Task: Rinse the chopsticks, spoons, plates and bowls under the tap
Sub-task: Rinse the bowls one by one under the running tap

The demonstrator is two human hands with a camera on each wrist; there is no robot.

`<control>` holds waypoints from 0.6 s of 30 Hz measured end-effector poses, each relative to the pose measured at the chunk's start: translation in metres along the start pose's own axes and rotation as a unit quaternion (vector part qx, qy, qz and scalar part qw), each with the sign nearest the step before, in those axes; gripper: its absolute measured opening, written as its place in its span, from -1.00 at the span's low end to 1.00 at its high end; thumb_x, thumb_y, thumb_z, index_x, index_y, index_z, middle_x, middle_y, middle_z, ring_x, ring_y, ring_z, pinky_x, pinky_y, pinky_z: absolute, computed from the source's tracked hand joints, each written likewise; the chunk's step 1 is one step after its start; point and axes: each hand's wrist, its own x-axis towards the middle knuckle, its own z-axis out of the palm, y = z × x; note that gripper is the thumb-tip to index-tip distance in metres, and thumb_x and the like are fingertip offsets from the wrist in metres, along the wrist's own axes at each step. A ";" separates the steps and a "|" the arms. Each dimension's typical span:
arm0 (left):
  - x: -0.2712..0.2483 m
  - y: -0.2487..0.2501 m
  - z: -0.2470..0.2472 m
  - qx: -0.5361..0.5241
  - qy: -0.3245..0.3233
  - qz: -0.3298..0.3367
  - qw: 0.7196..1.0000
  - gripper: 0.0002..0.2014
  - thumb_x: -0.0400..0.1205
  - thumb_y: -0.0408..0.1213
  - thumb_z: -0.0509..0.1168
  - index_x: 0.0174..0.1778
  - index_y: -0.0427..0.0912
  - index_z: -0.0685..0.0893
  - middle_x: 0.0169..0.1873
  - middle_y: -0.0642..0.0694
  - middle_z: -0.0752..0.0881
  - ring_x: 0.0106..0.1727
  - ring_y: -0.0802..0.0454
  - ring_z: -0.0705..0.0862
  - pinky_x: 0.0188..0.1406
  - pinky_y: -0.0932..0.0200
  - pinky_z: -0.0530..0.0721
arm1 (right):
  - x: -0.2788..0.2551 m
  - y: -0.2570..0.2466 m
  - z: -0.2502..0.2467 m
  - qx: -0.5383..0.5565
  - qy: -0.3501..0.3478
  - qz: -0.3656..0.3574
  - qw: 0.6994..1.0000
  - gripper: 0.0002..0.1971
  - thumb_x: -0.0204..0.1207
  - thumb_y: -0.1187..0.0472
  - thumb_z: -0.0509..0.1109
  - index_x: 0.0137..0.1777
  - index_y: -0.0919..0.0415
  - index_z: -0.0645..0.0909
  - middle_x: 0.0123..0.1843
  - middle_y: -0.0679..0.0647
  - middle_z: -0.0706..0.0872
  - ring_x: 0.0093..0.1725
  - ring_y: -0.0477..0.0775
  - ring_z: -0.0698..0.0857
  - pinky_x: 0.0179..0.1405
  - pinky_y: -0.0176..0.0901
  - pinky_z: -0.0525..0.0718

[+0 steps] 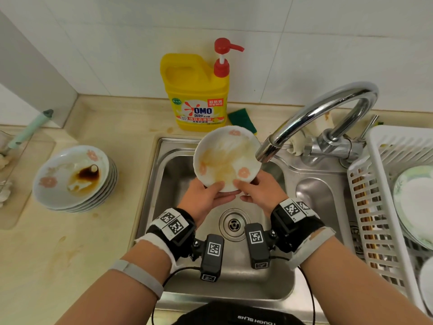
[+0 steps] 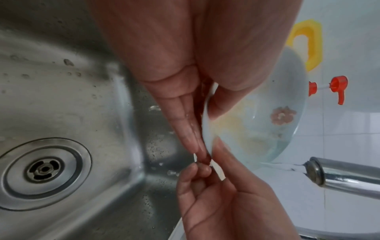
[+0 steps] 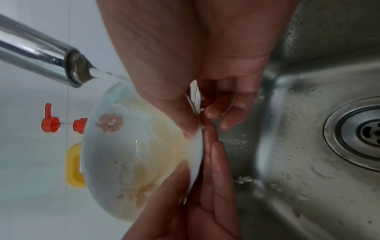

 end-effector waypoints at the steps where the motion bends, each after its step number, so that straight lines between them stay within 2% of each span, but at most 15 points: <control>1: 0.000 0.001 0.000 0.007 -0.001 0.002 1.000 -0.64 0.81 -0.47 0.16 0.55 -0.27 0.49 0.24 -0.31 0.79 0.20 -0.29 0.81 0.22 -0.08 0.79 | 0.000 0.001 -0.001 -0.001 0.005 0.002 1.000 -0.84 0.60 0.25 0.52 0.09 -0.03 0.71 -0.08 -0.07 0.83 -0.15 -0.17 0.76 -0.10 -0.17 0.76; 4: 0.001 0.004 0.001 0.030 0.006 0.003 1.000 -0.66 0.81 -0.40 0.22 0.52 -0.29 0.53 0.20 -0.29 0.81 0.17 -0.28 0.83 0.21 -0.09 0.80 | 0.001 0.006 -0.003 -0.003 0.008 0.017 1.000 -0.89 0.60 0.20 0.53 0.08 0.02 0.73 -0.29 -0.17 0.76 -0.28 -0.20 0.69 -0.13 -0.15 0.76; 7: 0.003 0.003 0.001 0.064 0.035 0.007 0.997 -0.67 0.78 -0.43 0.26 0.48 -0.35 0.56 0.14 -0.32 0.82 0.08 -0.26 0.85 0.14 -0.06 0.83 | 0.002 0.006 -0.001 0.018 0.022 0.050 0.998 -0.92 0.63 0.16 0.51 0.02 0.15 0.73 -0.29 0.02 0.69 -0.33 -0.07 0.63 -0.16 -0.09 0.75; 10: 0.005 0.004 0.002 0.091 0.051 0.009 0.995 -0.65 0.76 -0.49 0.25 0.49 -0.34 0.53 0.11 -0.33 0.81 0.00 -0.26 0.87 0.05 -0.07 0.85 | 0.004 0.000 -0.003 0.022 0.062 0.073 0.995 -0.78 0.66 0.07 0.47 -0.05 0.25 0.76 -0.26 0.14 0.75 -0.34 0.02 0.69 -0.19 -0.03 0.78; 14: 0.004 0.006 -0.004 0.151 0.050 0.015 0.987 -0.59 0.74 -0.51 0.24 0.53 -0.30 0.48 0.19 -0.33 0.76 -0.07 -0.22 0.87 -0.05 -0.07 0.87 | 0.007 -0.008 -0.015 -0.030 0.084 0.056 0.994 -0.71 0.68 0.01 0.44 -0.09 0.23 0.77 -0.21 0.23 0.86 -0.27 0.19 0.86 -0.08 0.16 0.87; 16: 0.004 0.009 -0.008 0.169 0.049 0.020 0.984 -0.58 0.74 -0.51 0.24 0.53 -0.26 0.47 0.23 -0.31 0.73 -0.07 -0.21 0.87 -0.08 -0.07 0.88 | 0.005 -0.014 -0.019 -0.095 0.077 0.026 0.992 -0.64 0.68 -0.06 0.41 -0.11 0.25 0.78 -0.25 0.21 0.87 -0.26 0.17 0.88 -0.09 0.18 0.88; 18: 0.005 0.012 -0.013 0.197 0.048 0.028 0.979 -0.58 0.72 -0.52 0.23 0.51 -0.20 0.47 0.24 -0.26 0.71 -0.07 -0.20 0.87 -0.11 -0.07 0.88 | 0.005 -0.021 -0.022 -0.122 0.084 0.001 0.989 -0.57 0.68 -0.11 0.40 -0.22 0.26 0.75 -0.31 0.17 0.86 -0.30 0.11 0.88 -0.12 0.20 0.88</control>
